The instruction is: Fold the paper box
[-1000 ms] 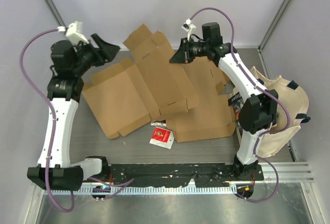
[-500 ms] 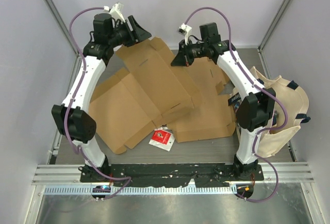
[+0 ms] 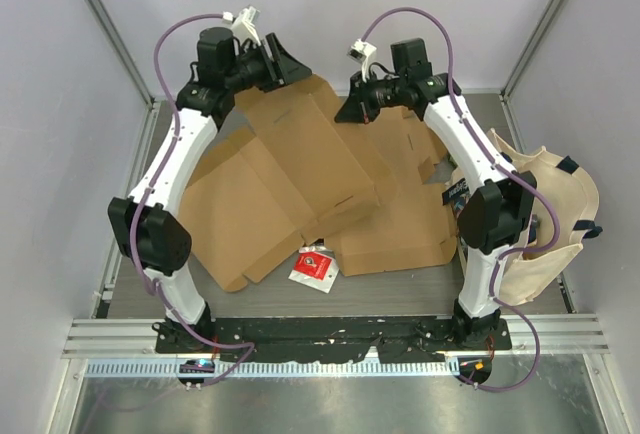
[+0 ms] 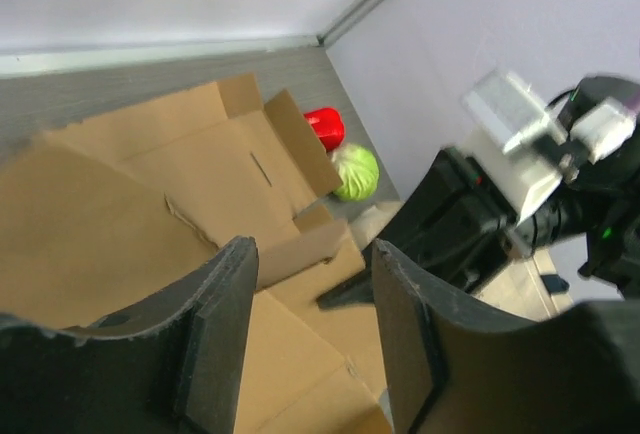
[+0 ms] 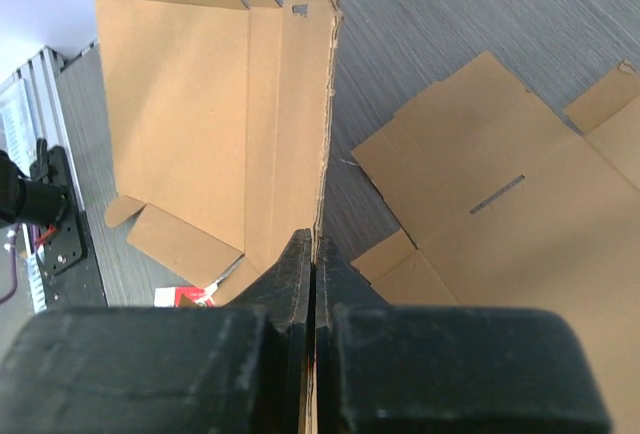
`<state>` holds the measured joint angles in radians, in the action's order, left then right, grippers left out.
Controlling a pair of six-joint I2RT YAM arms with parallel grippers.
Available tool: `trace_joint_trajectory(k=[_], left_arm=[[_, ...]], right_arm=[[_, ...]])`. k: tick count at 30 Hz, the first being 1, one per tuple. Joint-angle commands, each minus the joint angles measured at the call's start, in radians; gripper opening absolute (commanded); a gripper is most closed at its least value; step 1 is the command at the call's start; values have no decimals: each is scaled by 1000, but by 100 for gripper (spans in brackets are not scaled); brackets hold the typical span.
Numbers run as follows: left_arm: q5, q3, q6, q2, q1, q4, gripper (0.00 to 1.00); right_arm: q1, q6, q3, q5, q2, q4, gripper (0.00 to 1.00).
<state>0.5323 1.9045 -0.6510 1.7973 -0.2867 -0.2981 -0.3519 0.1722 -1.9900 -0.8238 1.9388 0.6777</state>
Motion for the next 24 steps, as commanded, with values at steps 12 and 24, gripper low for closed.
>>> trace_joint_trajectory(k=[12, 24], left_arm=[[-63, -363, 42, -280, -34, 24, 57], [-460, -440, 80, -449, 193, -170, 47]], right_arm=[[-15, -94, -78, -34, -1, -165, 1], [-22, -123, -26, -66, -34, -227, 1]])
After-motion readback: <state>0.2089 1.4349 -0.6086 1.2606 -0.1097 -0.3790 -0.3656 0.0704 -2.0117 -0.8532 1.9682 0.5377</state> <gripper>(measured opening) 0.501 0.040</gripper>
